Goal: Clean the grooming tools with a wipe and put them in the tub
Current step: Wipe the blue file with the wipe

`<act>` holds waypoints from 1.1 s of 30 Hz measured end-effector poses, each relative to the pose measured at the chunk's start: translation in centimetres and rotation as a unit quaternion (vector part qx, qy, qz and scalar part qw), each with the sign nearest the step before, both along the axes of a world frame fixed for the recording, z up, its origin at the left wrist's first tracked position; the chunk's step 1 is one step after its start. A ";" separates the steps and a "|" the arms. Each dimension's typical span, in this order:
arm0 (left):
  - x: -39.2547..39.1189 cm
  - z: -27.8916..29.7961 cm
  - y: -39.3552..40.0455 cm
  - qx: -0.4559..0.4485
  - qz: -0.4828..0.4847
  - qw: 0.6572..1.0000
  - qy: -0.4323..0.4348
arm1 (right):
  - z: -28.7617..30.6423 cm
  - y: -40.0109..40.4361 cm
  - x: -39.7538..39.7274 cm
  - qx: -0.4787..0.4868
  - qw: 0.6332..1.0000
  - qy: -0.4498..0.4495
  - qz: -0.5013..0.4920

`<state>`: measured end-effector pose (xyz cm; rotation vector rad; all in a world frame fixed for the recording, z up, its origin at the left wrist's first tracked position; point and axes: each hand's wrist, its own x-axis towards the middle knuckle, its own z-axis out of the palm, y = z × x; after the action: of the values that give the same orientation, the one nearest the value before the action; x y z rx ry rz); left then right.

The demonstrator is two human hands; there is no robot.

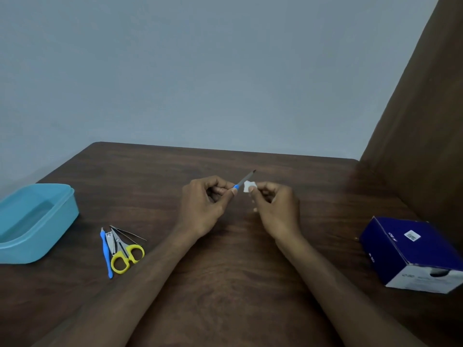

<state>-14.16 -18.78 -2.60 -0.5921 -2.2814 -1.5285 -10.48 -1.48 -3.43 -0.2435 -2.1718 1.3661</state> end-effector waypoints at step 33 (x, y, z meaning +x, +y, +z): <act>-0.5 -0.7 -0.3 -0.016 -0.045 0.999 -0.016 | 1.4 0.6 -0.4 -0.324 0.939 0.006 0.118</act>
<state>-14.62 -19.05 -3.28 -0.6931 -2.3376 -1.5552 -10.84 -0.84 -2.07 -0.2178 -1.7107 2.1889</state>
